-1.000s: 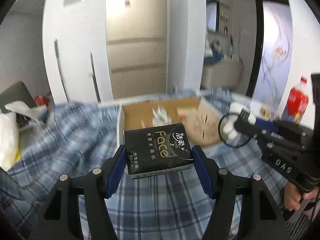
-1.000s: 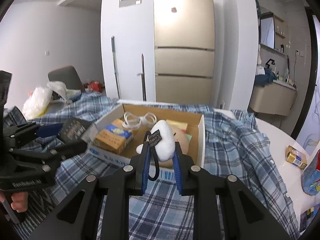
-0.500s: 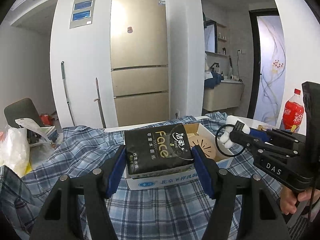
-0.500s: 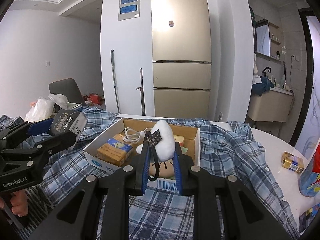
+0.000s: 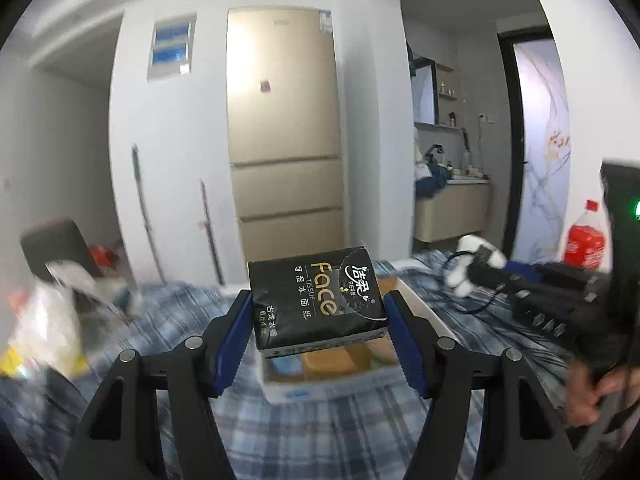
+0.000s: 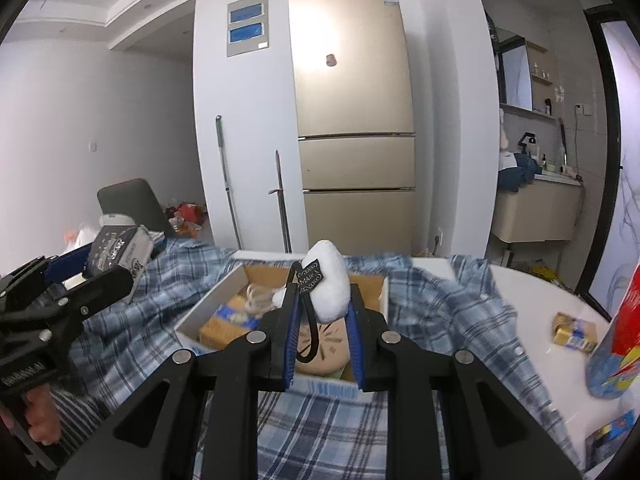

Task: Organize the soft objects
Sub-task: 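Lift the Face box and white item up over the white box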

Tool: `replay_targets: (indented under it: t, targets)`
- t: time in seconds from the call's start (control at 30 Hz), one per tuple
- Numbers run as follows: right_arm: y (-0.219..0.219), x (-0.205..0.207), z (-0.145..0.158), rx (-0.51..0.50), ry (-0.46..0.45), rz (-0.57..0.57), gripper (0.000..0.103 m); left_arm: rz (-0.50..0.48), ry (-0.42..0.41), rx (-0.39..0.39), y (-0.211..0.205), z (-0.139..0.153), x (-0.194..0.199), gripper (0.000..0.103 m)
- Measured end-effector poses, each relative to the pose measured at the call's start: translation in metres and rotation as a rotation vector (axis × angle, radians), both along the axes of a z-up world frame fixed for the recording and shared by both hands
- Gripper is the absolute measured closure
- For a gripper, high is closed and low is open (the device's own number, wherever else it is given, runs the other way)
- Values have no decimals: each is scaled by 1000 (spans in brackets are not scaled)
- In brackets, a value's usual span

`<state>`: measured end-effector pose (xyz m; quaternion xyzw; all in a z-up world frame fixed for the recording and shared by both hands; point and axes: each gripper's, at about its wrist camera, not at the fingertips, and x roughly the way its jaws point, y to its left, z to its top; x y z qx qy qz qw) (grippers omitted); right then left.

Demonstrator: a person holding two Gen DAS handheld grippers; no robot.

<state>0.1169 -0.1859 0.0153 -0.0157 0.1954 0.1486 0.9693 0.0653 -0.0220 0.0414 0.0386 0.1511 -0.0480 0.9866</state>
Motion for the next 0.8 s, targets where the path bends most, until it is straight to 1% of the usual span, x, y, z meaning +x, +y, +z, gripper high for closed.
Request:
replay_targets:
  t: [0.1,0.17,0.27,0.33,0.37,0.4,0.47,0.53,0.6,0.63,0.7,0.8]
  targets:
    - [-7,5,22,-9,-26,-9,82,-6,-1,-17,-3,19,5,35]
    - [-7,11,35,-38,-40,-24,82,-3,-25,-6,-8,33,8,35]
    - [-11,27,57,-26,-43,-55,82,-4,-48,12,-17,53,18,35]
    - [-11,47,72,-1,4,-100,82,-18,-48,-20,-20,67,31,35]
    - [-10,56,78,20,23,-95,82,-21,-51,-37,-21,72,37,35]
    - [-8,65,84,37,28,-82,82,-9,-57,-45,-23,77,47,35]
    - [-1,81,97,19,11,-109,82,11,-61,-60,-24,82,61,35]
    - [1,98,107,25,3,-131,82,3,-43,-92,-20,82,76,35]
    - [-3,115,105,53,22,-138,82,12,-20,-106,-17,77,89,35]
    - [-4,122,100,64,41,-128,82,10,-8,-112,-16,73,94,35]
    - [-2,130,81,59,81,-105,82,-1,22,-113,-13,62,104,35]
    - [6,129,48,16,98,-64,82,-1,63,-97,-9,42,116,35]
